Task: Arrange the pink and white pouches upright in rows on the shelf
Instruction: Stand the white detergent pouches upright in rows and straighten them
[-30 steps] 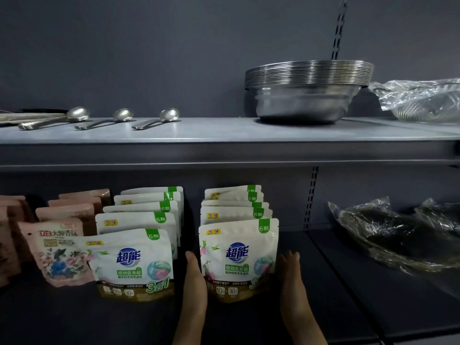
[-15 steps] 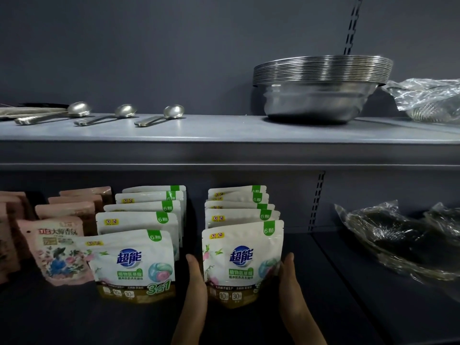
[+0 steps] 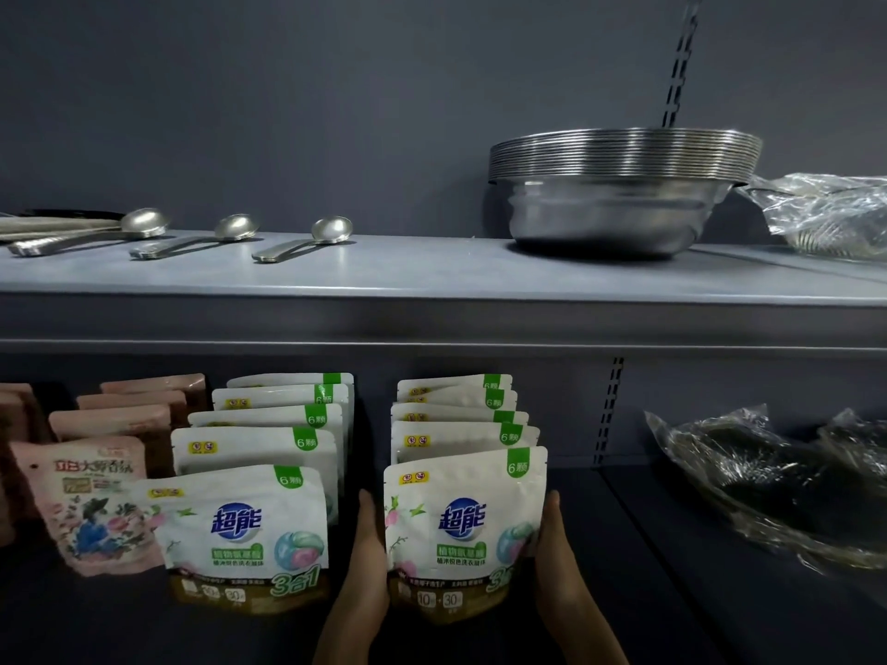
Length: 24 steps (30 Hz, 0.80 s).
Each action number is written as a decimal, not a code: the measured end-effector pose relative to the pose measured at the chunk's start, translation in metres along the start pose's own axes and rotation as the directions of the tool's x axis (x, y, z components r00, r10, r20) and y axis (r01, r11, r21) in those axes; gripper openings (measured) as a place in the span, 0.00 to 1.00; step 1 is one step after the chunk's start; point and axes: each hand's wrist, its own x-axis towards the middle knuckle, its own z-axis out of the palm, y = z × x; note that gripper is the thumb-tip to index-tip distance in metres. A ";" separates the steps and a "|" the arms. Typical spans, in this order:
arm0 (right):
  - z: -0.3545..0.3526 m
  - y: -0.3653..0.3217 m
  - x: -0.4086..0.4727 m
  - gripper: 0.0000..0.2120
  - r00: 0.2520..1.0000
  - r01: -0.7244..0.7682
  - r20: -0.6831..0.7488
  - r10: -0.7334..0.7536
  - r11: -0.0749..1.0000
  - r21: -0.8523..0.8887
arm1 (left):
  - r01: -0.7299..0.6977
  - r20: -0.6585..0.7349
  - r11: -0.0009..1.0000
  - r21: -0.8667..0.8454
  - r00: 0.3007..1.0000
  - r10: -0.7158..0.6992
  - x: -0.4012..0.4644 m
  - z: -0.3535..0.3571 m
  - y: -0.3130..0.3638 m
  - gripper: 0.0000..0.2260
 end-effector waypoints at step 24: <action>0.014 -0.009 -0.006 0.21 0.998 0.052 -0.037 -0.054 0.997 -0.061 | -0.023 -0.044 0.997 0.076 0.999 0.027 0.002 0.008 0.004 0.22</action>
